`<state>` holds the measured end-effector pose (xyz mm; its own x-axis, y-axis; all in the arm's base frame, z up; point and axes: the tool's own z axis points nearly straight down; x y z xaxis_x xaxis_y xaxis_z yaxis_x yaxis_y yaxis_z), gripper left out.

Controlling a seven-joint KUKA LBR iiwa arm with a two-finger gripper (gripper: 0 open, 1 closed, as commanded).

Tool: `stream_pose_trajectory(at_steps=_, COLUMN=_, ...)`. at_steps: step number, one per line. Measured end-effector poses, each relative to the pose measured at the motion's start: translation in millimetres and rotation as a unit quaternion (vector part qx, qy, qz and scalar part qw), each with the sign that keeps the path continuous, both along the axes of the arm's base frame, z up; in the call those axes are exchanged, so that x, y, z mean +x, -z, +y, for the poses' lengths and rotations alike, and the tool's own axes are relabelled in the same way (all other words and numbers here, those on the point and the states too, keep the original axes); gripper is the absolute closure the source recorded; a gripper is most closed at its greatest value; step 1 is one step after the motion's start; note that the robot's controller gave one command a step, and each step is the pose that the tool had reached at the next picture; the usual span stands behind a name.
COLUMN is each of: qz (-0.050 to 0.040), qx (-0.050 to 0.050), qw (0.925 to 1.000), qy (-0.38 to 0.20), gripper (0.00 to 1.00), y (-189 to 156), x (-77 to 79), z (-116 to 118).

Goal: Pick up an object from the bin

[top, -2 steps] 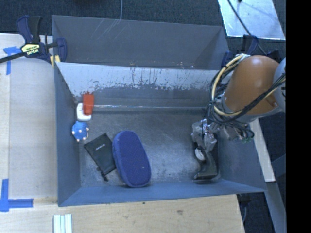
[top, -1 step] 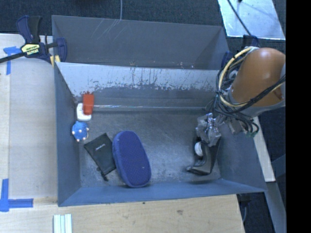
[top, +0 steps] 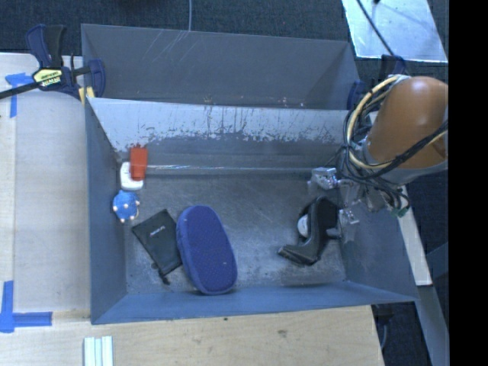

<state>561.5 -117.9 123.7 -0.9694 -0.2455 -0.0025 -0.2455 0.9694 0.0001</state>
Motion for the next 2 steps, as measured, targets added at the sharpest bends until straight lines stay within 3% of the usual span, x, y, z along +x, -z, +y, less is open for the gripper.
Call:
stream_pose_trajectory(at_steps=1, qz=0.0048, qx=-0.002, qw=0.9735, qy=-0.229, gripper=0.00, y=45.7, x=20.0, z=15.6)
stream_pose_trajectory(at_steps=2, qz=-0.0087, qx=-0.006, qw=0.9737, qy=-0.227, gripper=1.00, y=36.6, x=27.7, z=14.4)
